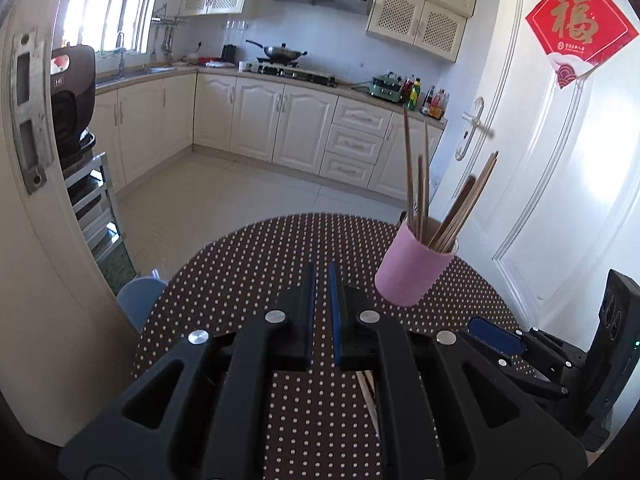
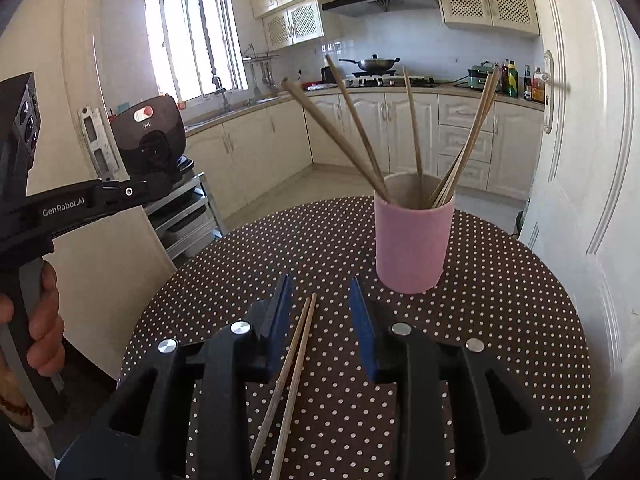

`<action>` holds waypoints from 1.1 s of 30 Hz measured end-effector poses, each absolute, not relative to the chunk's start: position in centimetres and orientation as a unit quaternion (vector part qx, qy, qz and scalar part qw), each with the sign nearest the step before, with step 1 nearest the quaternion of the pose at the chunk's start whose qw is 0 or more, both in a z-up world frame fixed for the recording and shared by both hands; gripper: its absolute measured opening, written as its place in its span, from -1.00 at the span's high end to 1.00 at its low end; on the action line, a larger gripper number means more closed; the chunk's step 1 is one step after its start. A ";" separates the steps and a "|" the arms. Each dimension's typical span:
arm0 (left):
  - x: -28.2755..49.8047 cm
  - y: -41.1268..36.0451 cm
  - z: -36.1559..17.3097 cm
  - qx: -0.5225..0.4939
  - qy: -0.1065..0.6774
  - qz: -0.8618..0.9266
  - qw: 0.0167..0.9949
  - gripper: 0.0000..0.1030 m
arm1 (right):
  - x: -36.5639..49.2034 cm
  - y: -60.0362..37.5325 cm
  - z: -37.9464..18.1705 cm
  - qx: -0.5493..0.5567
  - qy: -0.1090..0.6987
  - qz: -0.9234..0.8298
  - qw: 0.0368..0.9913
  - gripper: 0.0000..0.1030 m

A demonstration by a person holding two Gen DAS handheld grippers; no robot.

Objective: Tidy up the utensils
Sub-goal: 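Move both open tools back toward the last loose chopsticks on the table, then close the right gripper on one chopstick while the left gripper closes on another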

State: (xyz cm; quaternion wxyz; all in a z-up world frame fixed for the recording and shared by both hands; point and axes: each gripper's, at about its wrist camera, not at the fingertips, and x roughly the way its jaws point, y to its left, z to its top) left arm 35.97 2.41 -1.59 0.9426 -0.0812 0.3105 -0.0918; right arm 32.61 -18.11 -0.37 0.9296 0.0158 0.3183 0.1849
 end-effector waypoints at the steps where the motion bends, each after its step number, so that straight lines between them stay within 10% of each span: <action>1: 36.0 2.6 -2.2 -0.082 0.321 -0.092 0.939 0.86 | 32.6 -17.8 -0.9 0.014 0.330 0.184 0.926 0.43; 16: 36.7 2.5 -9.7 -0.060 0.434 -0.091 0.894 0.86 | 33.4 -14.7 -7.6 -0.028 0.471 0.174 0.864 0.39; 17: 36.8 2.5 -10.0 -0.060 0.437 -0.091 0.893 0.82 | 33.6 -14.5 -7.8 -0.029 0.475 0.176 0.862 0.39; 20: 36.6 2.4 -10.6 -0.063 0.438 -0.088 0.892 -0.15 | 33.8 -14.0 -8.3 -0.035 0.482 0.174 0.858 0.39; 33: 37.4 2.2 -12.6 -0.055 0.457 -0.088 0.884 -0.16 | 36.8 -12.9 -8.5 -0.032 0.489 0.166 0.856 0.50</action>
